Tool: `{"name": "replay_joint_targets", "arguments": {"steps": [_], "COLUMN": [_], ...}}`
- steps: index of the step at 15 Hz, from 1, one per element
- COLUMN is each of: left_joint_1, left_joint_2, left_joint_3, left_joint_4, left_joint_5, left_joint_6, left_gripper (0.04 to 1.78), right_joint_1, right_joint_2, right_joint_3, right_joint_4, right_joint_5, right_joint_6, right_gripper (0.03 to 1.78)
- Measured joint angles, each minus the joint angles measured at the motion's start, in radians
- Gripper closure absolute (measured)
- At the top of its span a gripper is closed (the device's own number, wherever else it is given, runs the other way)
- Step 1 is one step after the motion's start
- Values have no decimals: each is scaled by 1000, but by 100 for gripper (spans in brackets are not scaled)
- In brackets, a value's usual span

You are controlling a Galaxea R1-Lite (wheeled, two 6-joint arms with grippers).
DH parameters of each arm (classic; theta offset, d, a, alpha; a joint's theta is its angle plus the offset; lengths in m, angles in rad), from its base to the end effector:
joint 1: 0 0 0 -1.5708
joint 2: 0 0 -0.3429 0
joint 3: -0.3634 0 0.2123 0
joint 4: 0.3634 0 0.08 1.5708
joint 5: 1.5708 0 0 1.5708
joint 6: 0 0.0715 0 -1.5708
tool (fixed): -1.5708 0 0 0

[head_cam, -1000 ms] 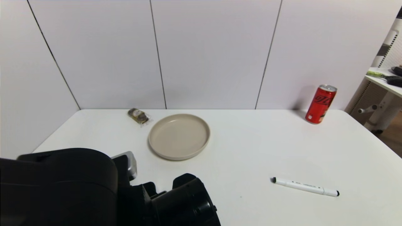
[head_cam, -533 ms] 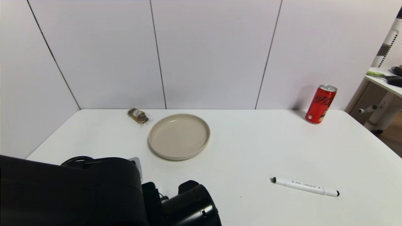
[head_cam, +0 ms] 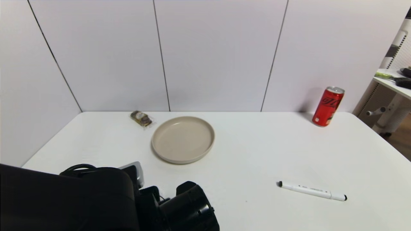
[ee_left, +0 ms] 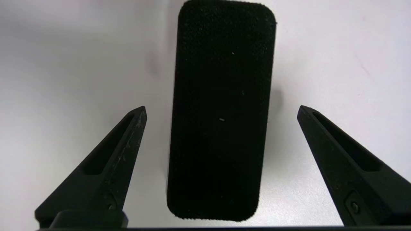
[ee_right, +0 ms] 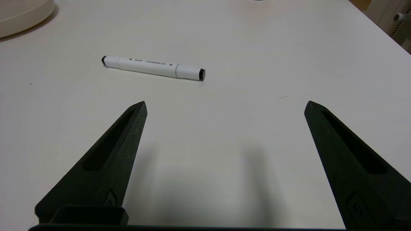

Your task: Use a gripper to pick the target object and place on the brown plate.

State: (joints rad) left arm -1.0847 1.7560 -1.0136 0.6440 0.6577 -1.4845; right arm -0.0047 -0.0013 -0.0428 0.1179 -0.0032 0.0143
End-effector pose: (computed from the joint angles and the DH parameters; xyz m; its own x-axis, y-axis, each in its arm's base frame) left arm 0.1720 -0.2319 0.1242 0.6083 0.1573 -0.7780 -0.4018 0.9063 -0.1309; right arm 0.0031 -0.0002 0.0725 0.9972 -0.0079 -0.0737 0.0089 0.9999 0.0140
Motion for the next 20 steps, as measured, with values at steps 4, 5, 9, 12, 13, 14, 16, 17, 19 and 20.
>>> {"name": "replay_joint_targets", "arguments": {"steps": [4,5,9,12,13,14,16,17,19,20], "left_joint_1": [11,11,13,13,13,13,13,13,13,15], "left_joint_2": [-32,-35,-35,-33,-32,-32,-32,-32,-37,-46], "left_joint_3": [56,67,80,85,86,87,88,89,85,77], "left_joint_4": [-56,-83,-103,-103,-104,-104,-104,-104,-103,-103], "left_joint_5": [0,0,0,-1,0,0,-3,-4,-4,-3], "left_joint_6": [0,1,5,34,36,37,39,39,53,85], "left_gripper": [13,13,24,72,80,82,83,83,84,84], "right_joint_1": [0,0,0,0,0,0,0,0,0,0], "right_joint_2": [0,0,0,0,0,0,0,0,0,0], "right_joint_3": [0,0,0,0,0,0,0,0,0,0], "right_joint_4": [0,0,0,0,0,0,-1,0,0,0], "right_joint_5": [0,0,0,0,0,0,0,0,0,0], "right_joint_6": [0,0,1,0,0,1,1,0,0,0], "right_gripper": [12,12,12,12,12,12,12,12,12,12]}}
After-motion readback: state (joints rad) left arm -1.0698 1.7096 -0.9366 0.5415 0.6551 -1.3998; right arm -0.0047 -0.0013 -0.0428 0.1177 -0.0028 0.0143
